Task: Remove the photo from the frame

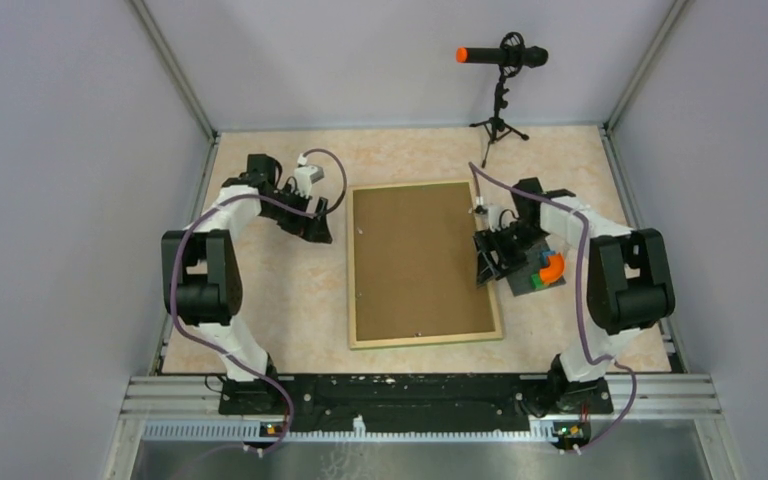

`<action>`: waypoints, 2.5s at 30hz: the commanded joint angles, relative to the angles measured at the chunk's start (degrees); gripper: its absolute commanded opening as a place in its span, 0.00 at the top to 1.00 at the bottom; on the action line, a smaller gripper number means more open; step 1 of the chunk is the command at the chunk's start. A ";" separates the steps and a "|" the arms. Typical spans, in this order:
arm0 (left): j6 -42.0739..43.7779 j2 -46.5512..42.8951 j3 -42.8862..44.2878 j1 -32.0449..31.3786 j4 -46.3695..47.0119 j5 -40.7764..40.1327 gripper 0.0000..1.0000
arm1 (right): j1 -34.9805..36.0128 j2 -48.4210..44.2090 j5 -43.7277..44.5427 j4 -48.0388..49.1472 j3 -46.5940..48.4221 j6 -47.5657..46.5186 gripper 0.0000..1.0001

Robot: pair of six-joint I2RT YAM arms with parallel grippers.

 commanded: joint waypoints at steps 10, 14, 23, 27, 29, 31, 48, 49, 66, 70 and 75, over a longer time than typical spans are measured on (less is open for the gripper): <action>1.21 -17.94 -4.72 -0.97 -0.73 0.96 0.01 | -11.35 -26.12 8.10 -0.99 3.40 -3.17 0.17; 1.52 -21.32 -5.59 -1.96 -0.93 -0.20 0.01 | -11.34 -29.34 19.09 -2.63 1.89 -5.45 0.14; -1.09 -20.85 -4.03 -6.10 -4.57 -1.44 0.01 | -32.23 -29.40 15.98 -2.13 -2.81 -16.03 0.07; -2.33 -20.50 -4.41 -7.59 -4.78 -2.24 0.01 | -39.90 -26.21 12.63 -2.24 -4.11 -22.08 0.10; -2.46 -20.39 -4.61 -7.93 -5.20 -2.49 0.01 | -42.65 -24.77 11.34 -2.83 -4.59 -24.82 0.13; -2.52 -19.93 -4.30 -8.22 -5.86 -3.15 0.01 | -44.30 -24.30 11.10 -2.81 -5.97 -26.95 0.15; -4.61 -20.84 -3.36 -8.87 -4.18 -4.52 0.01 | -44.87 -7.37 2.73 7.91 6.14 -6.41 0.40; -4.82 -21.29 -3.33 -8.91 -3.96 -4.56 0.01 | -44.45 -6.25 2.37 8.49 7.00 -4.46 0.41; -8.58 -25.90 -4.81 -8.86 -0.63 -3.89 0.01 | -34.04 4.07 11.09 17.12 10.84 10.13 0.57; -8.63 -27.30 -5.54 -8.86 -0.03 -3.86 0.01 | -32.35 4.46 13.05 18.27 8.87 10.21 0.61; -8.70 -28.29 -6.53 -8.87 0.61 -3.66 0.01 | -30.17 5.29 16.05 20.22 5.61 10.10 0.62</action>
